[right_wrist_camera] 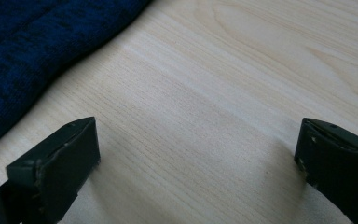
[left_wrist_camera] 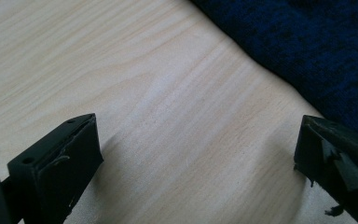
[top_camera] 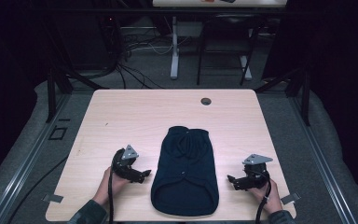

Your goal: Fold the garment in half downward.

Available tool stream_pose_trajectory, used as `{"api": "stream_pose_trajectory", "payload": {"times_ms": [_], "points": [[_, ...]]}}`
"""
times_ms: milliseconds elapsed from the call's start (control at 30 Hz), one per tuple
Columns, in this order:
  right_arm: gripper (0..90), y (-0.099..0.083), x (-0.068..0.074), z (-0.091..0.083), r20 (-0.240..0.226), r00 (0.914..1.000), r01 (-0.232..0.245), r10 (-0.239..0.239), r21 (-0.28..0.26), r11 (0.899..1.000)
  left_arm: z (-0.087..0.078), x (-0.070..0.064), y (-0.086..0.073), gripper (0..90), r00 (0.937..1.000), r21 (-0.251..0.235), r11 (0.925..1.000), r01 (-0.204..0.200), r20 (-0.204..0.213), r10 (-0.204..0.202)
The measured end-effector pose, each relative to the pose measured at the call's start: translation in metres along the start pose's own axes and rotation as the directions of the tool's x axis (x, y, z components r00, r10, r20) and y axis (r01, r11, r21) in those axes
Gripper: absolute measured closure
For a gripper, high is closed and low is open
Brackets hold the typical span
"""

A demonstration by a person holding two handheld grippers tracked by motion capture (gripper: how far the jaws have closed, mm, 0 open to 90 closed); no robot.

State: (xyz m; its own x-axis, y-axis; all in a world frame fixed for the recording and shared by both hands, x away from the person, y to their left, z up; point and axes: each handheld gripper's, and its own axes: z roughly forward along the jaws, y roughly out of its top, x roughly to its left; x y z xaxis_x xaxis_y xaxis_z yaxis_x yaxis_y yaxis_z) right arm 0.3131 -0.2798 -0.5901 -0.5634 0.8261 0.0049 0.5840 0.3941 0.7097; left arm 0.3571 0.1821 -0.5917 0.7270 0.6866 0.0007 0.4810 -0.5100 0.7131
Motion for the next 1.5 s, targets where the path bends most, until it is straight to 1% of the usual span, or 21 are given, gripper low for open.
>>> {"api": "stream_pose_trajectory", "payload": {"times_ms": [267,300,333,533,1133,1233,1300,1400,1433,1467,1500], "points": [[0.0,0.0001,0.0002,0.0,0.0,1.0,0.0,0.0,0.001,1.0,0.0002,-0.0002,0.0001,0.3,1.0,-0.001,1.0,0.002,0.0,-0.002],[0.0,0.0005,-0.0002,-0.0005,0.003,1.0,0.007,-0.007,0.008,1.0,0.0002,-0.0002,0.0001,0.3,1.0,-0.001,1.0,0.002,0.0,-0.002],[0.0,0.0006,-0.0001,0.0002,0.002,1.0,0.007,-0.007,0.002,1.0,0.0002,-0.0002,0.0001,0.3,1.0,-0.001,1.0,0.002,0.0,-0.002],[0.0,0.001,0.0,0.0002,0.003,0.9999,0.011,-0.011,0.006,1.0,0.0001,-0.0001,0.0001,0.3,1.0,0.0,1.0,-0.001,-0.001,0.001],[0.0,0.001,0.0007,0.0001,0.005,1.0,0.007,-0.007,0.007,1.0,-0.0003,-0.0005,-0.0001,0.3,1.0,-0.001,1.0,0.0,-0.006,0.0],[0.0,0.0025,0.0015,0.0003,0.009,0.9999,-0.004,0.004,0.02,1.0,-0.0004,-0.0007,-0.0001,0.2,1.0,0.0,1.0,0.003,-0.009,-0.003],[0.0,0.0026,0.0013,0.0008,0.01,0.9999,-0.001,0.001,0.016,1.0,-0.0003,-0.0006,-0.0001,0.2,0.9999,0.0,1.0,0.003,-0.01,-0.003],[0.0,0.0039,0.0027,0.0,0.017,0.9998,-0.012,0.011,0.035,0.999,-0.0004,-0.0002,-0.0001,0.0,1.0,-0.001,1.0,0.003,-0.006,-0.003],[0.0,0.0042,0.0036,-0.0001,0.01,0.9999,-0.008,0.007,0.039,0.999,-0.0006,0.0007,0.0,0.0,1.0,-0.006,1.0,0.001,-0.002,-0.001],[0.0,0.0054,0.0042,-0.0015,0.004,1.0,0.005,-0.006,0.061,0.998,-0.0013,0.0016,0.0,0.0,0.9999,-0.016,0.9998,0.009,0.006,-0.009],[0.0,0.0067,0.0056,-0.0028,0.01,0.9999,0.009,-0.01,0.068,0.998,-0.002,0.0029,0.0001,0.0,0.9998,-0.029,0.9994,0.017,0.008,-0.017]]}}
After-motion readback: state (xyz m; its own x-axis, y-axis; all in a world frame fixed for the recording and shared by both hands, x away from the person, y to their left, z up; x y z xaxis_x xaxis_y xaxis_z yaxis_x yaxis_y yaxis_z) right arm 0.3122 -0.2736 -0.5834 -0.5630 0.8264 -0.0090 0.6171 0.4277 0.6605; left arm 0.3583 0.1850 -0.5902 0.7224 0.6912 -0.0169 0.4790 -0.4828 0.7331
